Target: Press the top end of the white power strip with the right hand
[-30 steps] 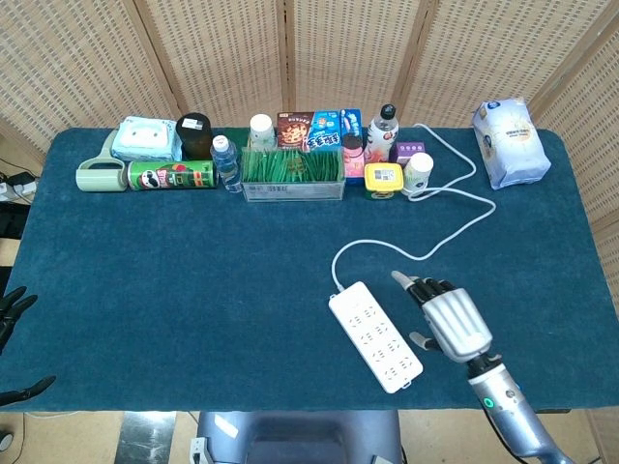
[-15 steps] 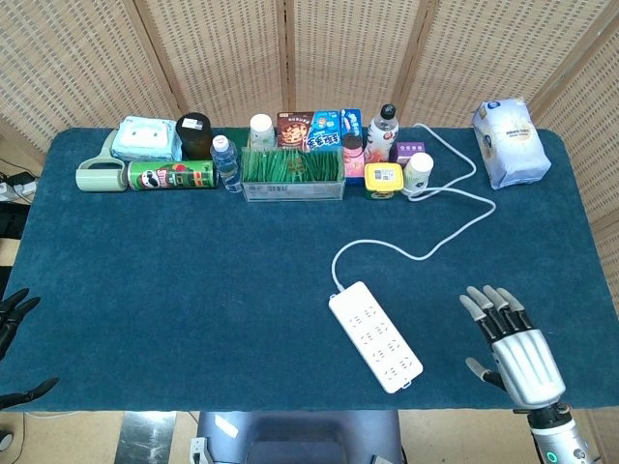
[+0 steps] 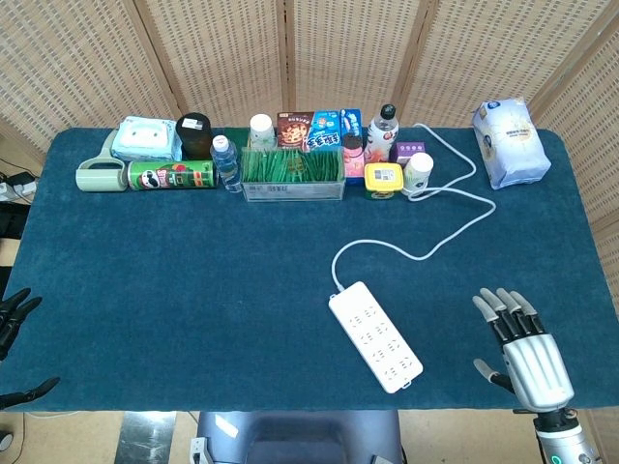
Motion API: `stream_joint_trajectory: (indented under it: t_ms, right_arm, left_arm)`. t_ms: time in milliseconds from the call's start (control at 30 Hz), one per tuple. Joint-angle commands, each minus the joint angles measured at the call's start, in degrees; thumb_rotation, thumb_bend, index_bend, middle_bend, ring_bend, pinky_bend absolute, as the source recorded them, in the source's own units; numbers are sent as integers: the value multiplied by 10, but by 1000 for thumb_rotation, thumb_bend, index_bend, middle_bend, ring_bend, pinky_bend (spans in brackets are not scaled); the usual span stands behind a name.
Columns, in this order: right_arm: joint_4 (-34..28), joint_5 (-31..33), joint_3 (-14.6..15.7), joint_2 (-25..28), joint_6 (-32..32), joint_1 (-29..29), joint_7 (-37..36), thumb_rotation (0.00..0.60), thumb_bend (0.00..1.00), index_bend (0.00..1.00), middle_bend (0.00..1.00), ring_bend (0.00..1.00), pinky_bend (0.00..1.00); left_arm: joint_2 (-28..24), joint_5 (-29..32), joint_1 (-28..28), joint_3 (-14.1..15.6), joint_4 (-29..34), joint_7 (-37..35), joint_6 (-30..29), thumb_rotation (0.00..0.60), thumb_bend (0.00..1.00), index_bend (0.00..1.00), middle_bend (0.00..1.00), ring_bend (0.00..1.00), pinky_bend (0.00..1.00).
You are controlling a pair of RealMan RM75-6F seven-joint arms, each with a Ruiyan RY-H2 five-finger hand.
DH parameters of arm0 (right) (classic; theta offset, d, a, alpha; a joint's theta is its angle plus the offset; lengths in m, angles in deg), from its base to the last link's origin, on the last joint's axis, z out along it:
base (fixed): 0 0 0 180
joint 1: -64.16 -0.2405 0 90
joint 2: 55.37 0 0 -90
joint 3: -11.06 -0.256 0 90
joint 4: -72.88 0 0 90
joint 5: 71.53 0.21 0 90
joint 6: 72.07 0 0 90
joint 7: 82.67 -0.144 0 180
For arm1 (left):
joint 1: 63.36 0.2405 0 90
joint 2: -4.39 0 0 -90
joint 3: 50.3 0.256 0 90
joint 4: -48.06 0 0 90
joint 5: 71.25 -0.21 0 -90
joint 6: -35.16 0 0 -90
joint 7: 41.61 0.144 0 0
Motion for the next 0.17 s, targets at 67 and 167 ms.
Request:
stream_joint_trajectory:
  t_ms: [67, 167]
  right_arm:
    - [-6, 4, -6, 4, 7, 5, -8, 600, 0, 87, 103, 115, 138]
    - [-8, 0, -12, 4, 7, 8, -9, 600, 0, 87, 103, 115, 146]
  left_arm:
    - [0, -7, 3, 2, -3, -3, -6, 600, 113, 0, 0, 0, 21]
    - [-1, -9, 4, 3, -6, -7, -10, 600, 113, 0, 0, 0, 21]
